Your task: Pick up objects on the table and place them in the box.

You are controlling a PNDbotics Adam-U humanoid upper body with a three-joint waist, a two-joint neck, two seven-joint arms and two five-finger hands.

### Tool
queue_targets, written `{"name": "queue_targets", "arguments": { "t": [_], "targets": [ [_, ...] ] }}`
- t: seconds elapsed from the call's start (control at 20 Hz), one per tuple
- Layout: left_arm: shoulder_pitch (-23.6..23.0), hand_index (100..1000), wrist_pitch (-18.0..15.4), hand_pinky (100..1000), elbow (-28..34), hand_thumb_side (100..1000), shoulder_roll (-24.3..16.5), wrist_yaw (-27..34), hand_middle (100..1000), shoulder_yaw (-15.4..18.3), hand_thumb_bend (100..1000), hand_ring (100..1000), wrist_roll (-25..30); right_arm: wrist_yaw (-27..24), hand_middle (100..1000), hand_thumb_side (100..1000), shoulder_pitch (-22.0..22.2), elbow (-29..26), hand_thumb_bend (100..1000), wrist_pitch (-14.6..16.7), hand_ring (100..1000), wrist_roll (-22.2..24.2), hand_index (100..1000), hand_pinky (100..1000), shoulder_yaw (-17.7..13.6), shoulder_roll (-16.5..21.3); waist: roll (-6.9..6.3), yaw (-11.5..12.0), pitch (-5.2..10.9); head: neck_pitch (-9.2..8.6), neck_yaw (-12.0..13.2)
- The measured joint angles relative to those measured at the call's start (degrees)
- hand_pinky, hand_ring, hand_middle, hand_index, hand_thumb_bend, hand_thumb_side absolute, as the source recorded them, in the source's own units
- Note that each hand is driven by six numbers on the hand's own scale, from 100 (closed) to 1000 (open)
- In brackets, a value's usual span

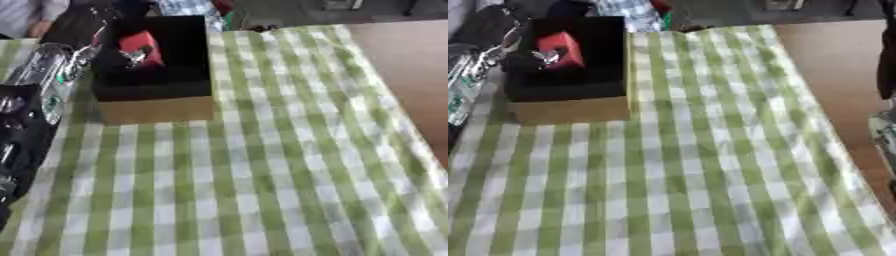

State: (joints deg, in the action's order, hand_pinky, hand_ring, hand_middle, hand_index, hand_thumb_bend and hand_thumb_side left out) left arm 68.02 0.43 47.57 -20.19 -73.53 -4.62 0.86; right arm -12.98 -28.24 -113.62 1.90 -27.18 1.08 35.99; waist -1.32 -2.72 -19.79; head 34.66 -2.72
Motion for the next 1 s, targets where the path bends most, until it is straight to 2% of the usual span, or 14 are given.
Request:
{"name": "queue_targets", "arguments": {
  "t": [0.2,0.3,0.35,0.55,0.8,1.0],
  "targets": [
    [0.0,907,0.5,983,0.3,912,0.0,0.0,858,0.0,533,950,-2.1,0.0,533,632,0.0,0.0,100,-0.1,685,0.0,823,770,0.0,0.0,0.0,0.0,0.0,0.0,0.0],
    [0.0,936,0.6,1000,0.4,876,0.0,0.2,898,0.0,529,973,-2.5,0.0,533,634,0.0,0.0,100,-0.1,685,0.1,823,771,0.0,0.0,0.0,0.0,0.0,0.0,0.0],
    [0.0,927,0.6,1000,0.5,835,0.0,0.4,878,0.0,510,953,-2.4,0.0,532,635,0.0,0.0,100,-0.2,684,0.1,823,771,0.0,0.0,0.0,0.0,0.0,0.0,0.0],
    [-0.4,869,0.7,925,1.8,857,0.0,3.2,762,0.4,407,870,-3.0,0.0,532,637,0.0,0.0,100,-0.4,684,0.2,823,771,0.0,-0.3,-0.04,0.0,0.0,0.0,0.0],
    [-2.7,823,2.6,855,11.9,852,-0.8,12.2,669,0.0,345,795,-7.7,0.0,533,637,0.1,0.0,100,-0.5,685,0.1,823,771,-0.4,-0.4,-0.45,0.5,0.0,0.03,-0.7],
    [-6.6,773,3.7,823,23.8,833,-4.8,21.3,613,-2.1,253,753,-9.0,0.0,533,635,0.2,0.0,100,-0.5,685,0.0,822,771,-0.4,-0.4,-0.55,1.4,0.01,0.11,-1.4]
  ]
}}
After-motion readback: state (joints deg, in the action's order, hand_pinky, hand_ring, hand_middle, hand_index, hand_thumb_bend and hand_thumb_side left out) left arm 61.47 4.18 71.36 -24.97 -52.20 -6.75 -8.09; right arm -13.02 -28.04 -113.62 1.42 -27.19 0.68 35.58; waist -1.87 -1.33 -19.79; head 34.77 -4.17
